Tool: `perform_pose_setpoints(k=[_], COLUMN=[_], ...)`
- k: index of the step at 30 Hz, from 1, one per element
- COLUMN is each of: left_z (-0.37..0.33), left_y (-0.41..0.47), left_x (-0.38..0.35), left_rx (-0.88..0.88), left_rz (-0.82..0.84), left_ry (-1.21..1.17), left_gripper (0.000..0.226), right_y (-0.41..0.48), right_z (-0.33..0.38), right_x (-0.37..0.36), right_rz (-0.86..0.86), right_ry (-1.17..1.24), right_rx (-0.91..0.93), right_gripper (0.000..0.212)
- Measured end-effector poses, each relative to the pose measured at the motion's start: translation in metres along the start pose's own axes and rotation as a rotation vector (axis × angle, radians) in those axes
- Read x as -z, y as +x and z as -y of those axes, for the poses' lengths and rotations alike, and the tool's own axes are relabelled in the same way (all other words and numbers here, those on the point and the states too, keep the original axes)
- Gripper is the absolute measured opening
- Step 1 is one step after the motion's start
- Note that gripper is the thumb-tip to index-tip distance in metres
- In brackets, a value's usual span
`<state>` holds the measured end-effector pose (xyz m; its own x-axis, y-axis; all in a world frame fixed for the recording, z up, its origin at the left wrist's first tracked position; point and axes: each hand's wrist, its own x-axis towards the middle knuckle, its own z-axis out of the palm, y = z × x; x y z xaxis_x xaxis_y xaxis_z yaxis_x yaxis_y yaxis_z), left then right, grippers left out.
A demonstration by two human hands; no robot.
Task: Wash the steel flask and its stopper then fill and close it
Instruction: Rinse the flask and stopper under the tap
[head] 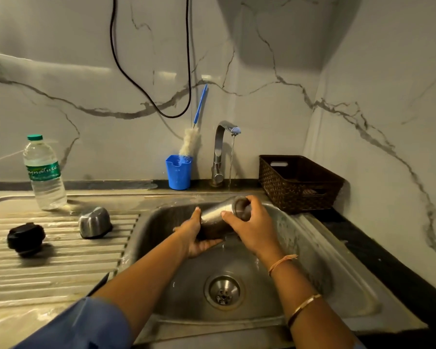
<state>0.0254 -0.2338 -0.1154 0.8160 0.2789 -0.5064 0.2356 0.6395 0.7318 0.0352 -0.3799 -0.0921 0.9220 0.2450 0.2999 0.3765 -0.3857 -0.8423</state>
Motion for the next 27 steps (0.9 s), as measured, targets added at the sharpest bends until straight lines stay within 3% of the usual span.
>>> perform_pose_setpoints(k=[3, 5, 7, 9, 14, 18, 21, 25, 27], left_z=[0.002, 0.002, 0.004, 0.009, 0.008, -0.004, -0.017, -0.008, -0.005], left_y=[-0.001, -0.003, -0.004, -0.007, -0.015, -0.024, -0.024, -0.012, -0.011], left_x=[0.014, 0.023, 0.031, 0.03, 0.026, 0.021, 0.022, 0.046, 0.048], left_rx=[-0.075, -0.169, -0.313, -0.451, -0.759, -0.904, -0.872, -0.627, -0.668], left_rz=[-0.016, 0.06, 0.192, 0.196, 0.014, -0.094, -0.094, -0.176, -0.231], left_ry=[0.416, 0.679, 1.008, 1.266, 1.215, 0.826, 0.604, 0.932, 0.953], left_gripper=[0.06, 0.054, 0.079, 0.102, 0.084, 0.075, 0.072, 0.084, 0.084], right_y=[0.001, 0.0, 0.002, 0.002, -0.001, 0.005, 0.011, 0.008, 0.007], right_z=[0.006, 0.01, 0.013, 0.017, 0.032, 0.038, 0.033, 0.018, 0.014], right_x=[0.004, 0.008, 0.011, 0.011, -0.001, -0.004, -0.003, -0.011, -0.014], right_rz=[-0.088, -0.129, -0.149, -0.155, -0.094, -0.159, -0.234, -0.178, -0.151], right_ry=[-0.069, -0.109, -0.107, -0.097, -0.016, 0.221, 0.242, 0.148, 0.127], right_rx=[0.017, 0.018, 0.008, 0.015, 0.121, 0.099, 0.121, 0.06, 0.049], right_gripper=[0.069, 0.07, 0.07, 0.071, 0.066, 0.07, 0.061, 0.075, 0.078])
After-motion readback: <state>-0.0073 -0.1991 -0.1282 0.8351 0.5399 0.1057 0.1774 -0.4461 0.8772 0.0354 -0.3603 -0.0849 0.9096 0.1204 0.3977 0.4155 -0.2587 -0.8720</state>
